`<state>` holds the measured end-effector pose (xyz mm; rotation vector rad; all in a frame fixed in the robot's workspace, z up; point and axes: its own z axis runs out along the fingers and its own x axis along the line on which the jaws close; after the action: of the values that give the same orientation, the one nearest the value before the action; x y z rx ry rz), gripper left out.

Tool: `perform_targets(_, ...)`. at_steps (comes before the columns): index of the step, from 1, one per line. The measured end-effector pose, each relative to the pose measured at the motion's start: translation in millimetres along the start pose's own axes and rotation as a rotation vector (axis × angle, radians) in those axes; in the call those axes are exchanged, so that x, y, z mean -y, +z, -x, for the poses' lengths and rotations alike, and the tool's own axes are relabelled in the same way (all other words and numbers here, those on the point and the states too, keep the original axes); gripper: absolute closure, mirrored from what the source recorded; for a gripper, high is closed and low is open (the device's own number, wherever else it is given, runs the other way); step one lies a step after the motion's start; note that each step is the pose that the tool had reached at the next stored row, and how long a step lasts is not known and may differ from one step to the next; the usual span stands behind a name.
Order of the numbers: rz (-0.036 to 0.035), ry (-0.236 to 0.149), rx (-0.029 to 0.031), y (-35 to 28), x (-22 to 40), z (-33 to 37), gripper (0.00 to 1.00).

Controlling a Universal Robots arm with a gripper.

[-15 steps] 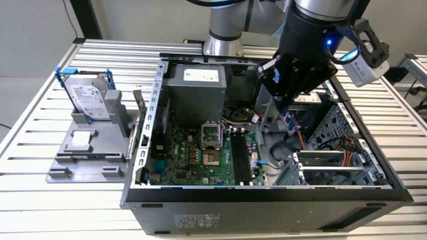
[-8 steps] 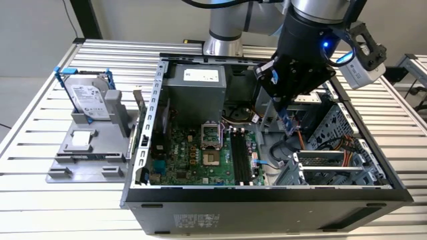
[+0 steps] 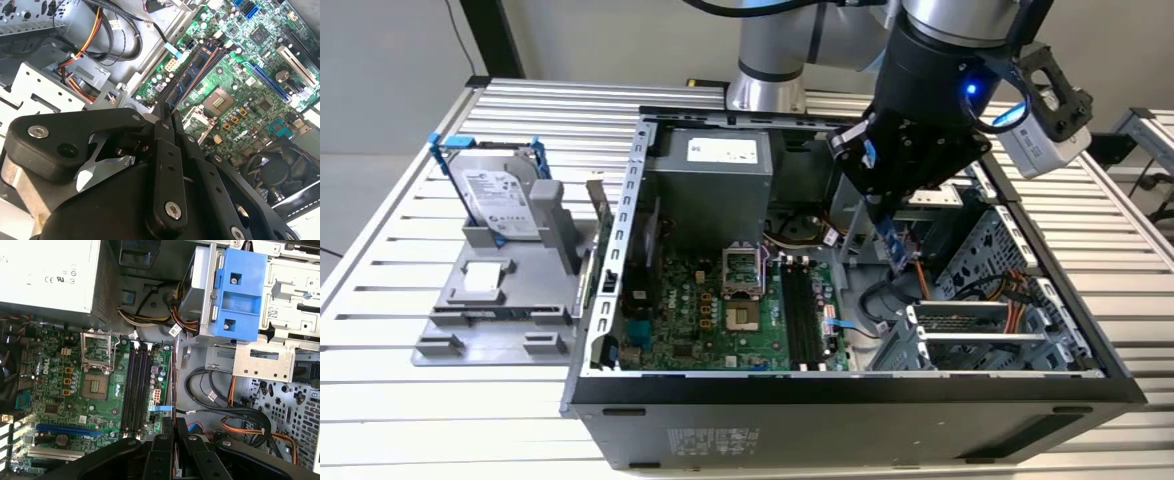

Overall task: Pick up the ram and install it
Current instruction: 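Insert the ram into the slot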

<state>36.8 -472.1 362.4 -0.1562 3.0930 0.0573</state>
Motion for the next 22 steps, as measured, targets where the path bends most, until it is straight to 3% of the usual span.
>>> perform_targets(22, -0.0015, 0.035, 0.0008, 22.2, -3.6, -3.9, 1.0)
